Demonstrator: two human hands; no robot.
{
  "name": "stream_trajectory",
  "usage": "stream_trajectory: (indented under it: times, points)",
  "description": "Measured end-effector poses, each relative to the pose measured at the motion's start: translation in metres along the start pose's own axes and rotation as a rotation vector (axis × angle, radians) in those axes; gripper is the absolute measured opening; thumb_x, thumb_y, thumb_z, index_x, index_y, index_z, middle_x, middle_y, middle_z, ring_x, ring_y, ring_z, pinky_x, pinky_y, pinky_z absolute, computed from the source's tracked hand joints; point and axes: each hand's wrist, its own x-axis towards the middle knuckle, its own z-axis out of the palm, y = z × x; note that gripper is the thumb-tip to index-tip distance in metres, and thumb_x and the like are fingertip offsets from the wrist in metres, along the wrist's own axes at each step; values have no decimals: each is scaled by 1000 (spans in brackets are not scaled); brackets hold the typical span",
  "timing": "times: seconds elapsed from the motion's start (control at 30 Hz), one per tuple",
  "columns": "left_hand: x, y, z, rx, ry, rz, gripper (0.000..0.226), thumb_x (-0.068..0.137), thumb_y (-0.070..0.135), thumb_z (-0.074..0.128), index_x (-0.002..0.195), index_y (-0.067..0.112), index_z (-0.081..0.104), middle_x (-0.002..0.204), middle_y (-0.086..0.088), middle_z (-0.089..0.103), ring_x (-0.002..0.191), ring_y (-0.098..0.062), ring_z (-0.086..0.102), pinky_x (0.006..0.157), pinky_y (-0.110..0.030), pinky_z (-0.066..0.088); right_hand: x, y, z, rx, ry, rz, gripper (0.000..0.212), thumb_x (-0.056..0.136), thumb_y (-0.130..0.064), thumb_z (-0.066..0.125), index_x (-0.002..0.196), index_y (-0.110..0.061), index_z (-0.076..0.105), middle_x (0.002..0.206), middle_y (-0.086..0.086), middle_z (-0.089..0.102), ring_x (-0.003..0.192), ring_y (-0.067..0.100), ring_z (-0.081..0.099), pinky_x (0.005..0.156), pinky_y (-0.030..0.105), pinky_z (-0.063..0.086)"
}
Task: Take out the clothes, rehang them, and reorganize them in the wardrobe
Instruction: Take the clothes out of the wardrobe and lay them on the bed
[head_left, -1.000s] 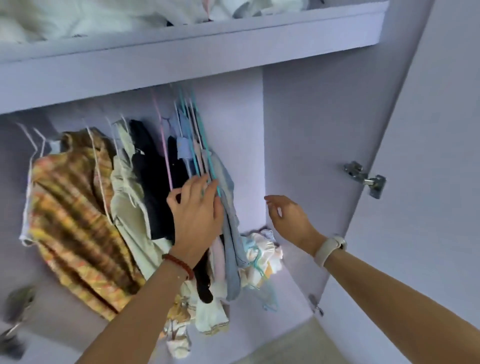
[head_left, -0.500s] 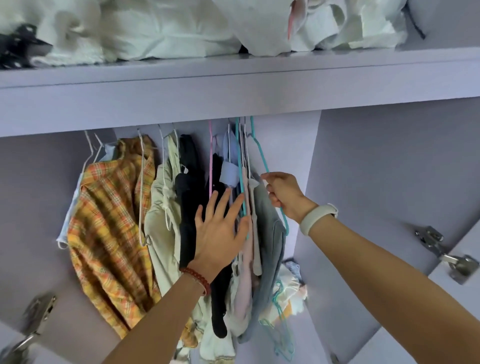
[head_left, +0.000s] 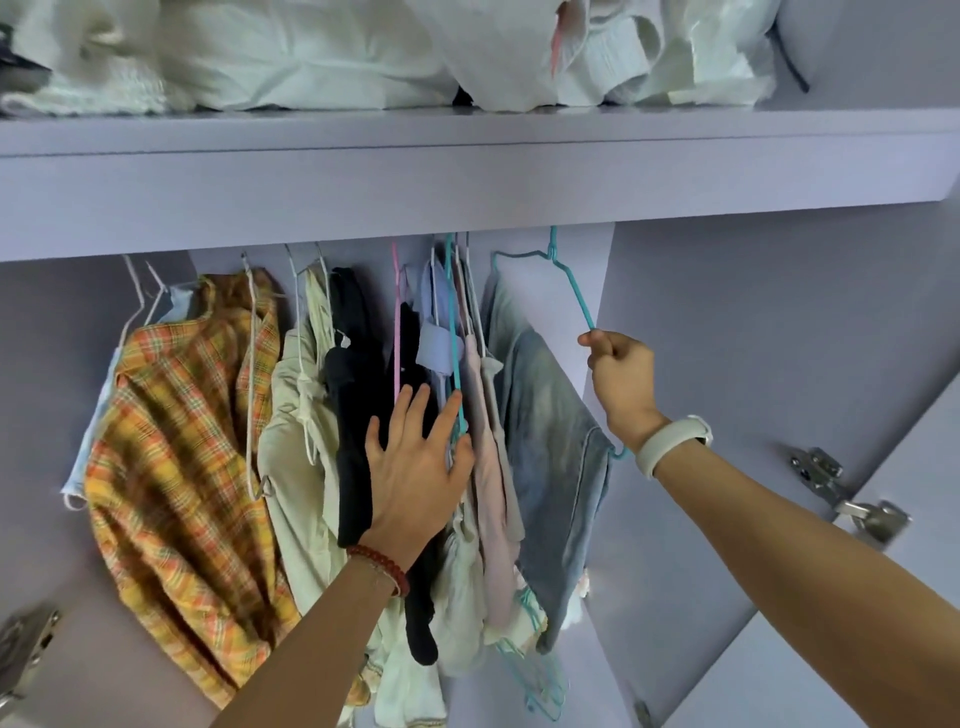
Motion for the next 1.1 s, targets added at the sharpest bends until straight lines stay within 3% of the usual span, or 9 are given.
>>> stream_trajectory:
  times: [0.23,0.33,0.43,0.57,0.67,0.77,0.87,1.0,1.1]
  points:
    - [-3,-7,-6,-4,41,-13,54,88,34,24,136,19,45,144,-9,40,139,-21,25,108,-53,18,9,-13,-5,11,75,-2,27,95,-7,39,88,-1,64,81,3,56,79,17,49,78,24,40]
    - [-3,-10,-8,0,26,-32,50,90,28,30,138,20,42,147,-6,35,141,-17,20,110,-50,15,1,-7,-13,8,107,-10,26,95,-9,39,85,-5,63,66,-3,50,62,11,45,68,24,40]
    - [-3,-14,-11,24,-7,-61,46,95,22,37,141,22,35,151,-2,28,142,-12,13,111,-48,8,-16,4,-26,8,110,-10,23,91,-6,42,81,-9,62,66,-10,50,65,11,47,71,24,39]
    - [-5,-7,-18,-8,41,-129,47,93,15,43,139,19,39,150,-5,28,142,-19,14,110,-55,-2,-45,19,-52,17,100,19,20,89,-9,50,74,-5,63,58,-10,46,52,4,40,52,12,37]
    - [-11,15,-20,-38,146,-41,43,88,7,49,130,10,50,142,-12,41,139,-28,24,108,-60,-2,-70,32,-82,-67,102,35,24,89,-14,54,67,-7,62,50,-7,41,47,7,35,46,10,31]
    - [-21,45,-14,-128,178,137,43,82,7,47,125,4,54,133,-19,49,132,-37,35,108,-59,12,-103,46,-123,-212,88,74,33,87,-20,59,66,4,62,49,3,43,51,12,37,45,13,31]
    - [-38,78,4,-328,46,280,46,85,10,46,129,-1,49,136,-24,44,129,-43,37,104,-57,32,-148,57,-171,-392,88,96,34,86,-21,62,68,8,64,64,25,58,59,16,46,53,20,33]
    - [-76,128,42,-396,-197,373,47,93,21,52,136,7,42,143,-15,38,136,-35,29,109,-53,20,-217,57,-231,-584,98,134,33,85,-26,63,53,-16,58,46,-4,46,44,4,37,49,17,30]
    - [-112,165,63,-486,-381,519,41,93,35,43,115,5,61,110,-16,64,109,-34,57,97,-50,35,-265,53,-274,-687,122,182,33,84,-31,63,55,-15,58,41,-8,34,44,9,29,48,22,27]
